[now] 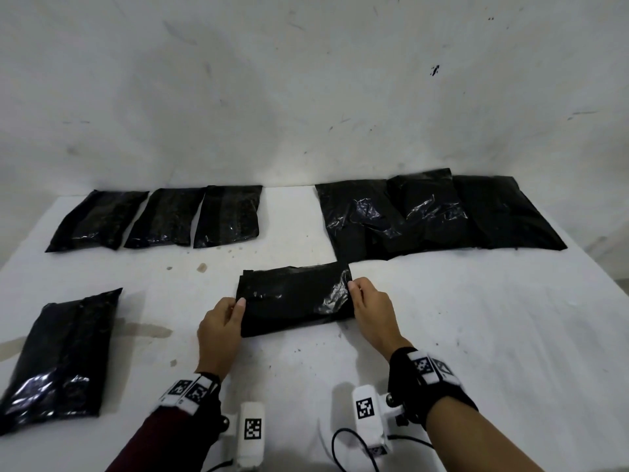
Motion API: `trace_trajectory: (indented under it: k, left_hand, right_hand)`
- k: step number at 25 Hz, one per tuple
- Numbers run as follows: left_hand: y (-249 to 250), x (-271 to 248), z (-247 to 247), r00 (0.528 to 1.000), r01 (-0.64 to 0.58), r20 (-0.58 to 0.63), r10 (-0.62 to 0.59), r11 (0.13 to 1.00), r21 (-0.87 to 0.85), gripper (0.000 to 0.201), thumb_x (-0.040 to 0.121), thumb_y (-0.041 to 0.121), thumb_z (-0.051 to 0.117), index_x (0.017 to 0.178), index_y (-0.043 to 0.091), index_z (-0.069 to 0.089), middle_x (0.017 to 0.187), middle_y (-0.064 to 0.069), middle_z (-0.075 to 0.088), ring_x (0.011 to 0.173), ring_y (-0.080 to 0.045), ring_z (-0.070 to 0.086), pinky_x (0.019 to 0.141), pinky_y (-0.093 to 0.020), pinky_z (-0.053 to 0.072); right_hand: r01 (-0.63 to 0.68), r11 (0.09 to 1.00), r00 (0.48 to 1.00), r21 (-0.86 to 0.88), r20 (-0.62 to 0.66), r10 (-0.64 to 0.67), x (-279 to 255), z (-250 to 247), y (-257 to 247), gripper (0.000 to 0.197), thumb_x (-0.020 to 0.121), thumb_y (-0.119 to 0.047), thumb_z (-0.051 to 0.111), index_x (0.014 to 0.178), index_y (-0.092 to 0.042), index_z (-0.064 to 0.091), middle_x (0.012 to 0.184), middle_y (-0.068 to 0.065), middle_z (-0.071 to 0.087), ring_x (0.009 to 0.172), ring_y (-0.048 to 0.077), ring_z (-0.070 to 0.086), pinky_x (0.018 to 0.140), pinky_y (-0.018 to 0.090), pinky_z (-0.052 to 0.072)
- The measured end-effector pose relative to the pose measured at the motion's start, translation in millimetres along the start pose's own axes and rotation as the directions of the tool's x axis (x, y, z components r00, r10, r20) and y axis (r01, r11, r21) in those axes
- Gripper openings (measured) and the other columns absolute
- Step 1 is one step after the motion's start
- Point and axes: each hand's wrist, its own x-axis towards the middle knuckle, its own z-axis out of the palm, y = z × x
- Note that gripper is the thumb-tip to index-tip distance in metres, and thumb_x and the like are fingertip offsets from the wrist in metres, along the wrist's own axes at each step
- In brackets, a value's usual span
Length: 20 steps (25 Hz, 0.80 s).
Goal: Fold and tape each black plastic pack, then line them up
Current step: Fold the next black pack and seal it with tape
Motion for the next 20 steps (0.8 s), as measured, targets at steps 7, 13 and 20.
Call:
trace_trajectory:
  k: [7, 13, 20]
  left_hand:
    - [-5.7, -5.0, 5.2, 1.000, 0.005, -0.028, 0.003, 0.964, 0.267, 0.023, 0.095, 0.023, 0.047, 0.094, 0.008, 0.064, 0.075, -0.012, 0.065, 0.078, -0.035, 0.058, 0.080, -0.040, 0.041]
    - [20.2, -14.2, 14.2, 0.983, -0.030, -0.141, 0.116, 0.863, 0.505, 0.036, 0.093, 0.032, 0.045, 0.110, 0.004, 0.059, 0.107, -0.023, 0.060, 0.106, -0.041, 0.049, 0.085, -0.051, 0.038]
    - [10.5, -14.0, 46.9, 0.842, -0.539, 0.388, 0.375, 0.613, 0.578, 0.062, 0.098, 0.048, 0.012, 0.138, 0.011, 0.041, 0.144, -0.013, 0.041, 0.132, -0.032, 0.040, 0.103, -0.045, 0.027]
  right_hand:
    - [-0.024, 0.948, 0.995, -0.317, 0.084, 0.053, -3.7, 8.2, -3.3, 0.029, 0.102, -0.023, 0.030, 0.104, -0.003, 0.051, 0.089, 0.014, 0.065, 0.072, 0.025, 0.051, 0.061, 0.030, 0.032]
    - [-0.052, 0.949, 0.994, -0.312, 0.078, 0.080, -2.5, 6.0, -8.8, 0.028, 0.101, -0.022, 0.033, 0.103, -0.003, 0.053, 0.091, 0.014, 0.066, 0.071, 0.021, 0.047, 0.062, 0.028, 0.033]
    - [-0.100, 0.952, 0.995, -0.289, -0.003, 0.104, -1.7, 5.4, -12.7, 0.024, 0.095, -0.019, 0.040, 0.091, -0.003, 0.057, 0.082, 0.012, 0.063, 0.073, 0.025, 0.056, 0.064, 0.031, 0.042]
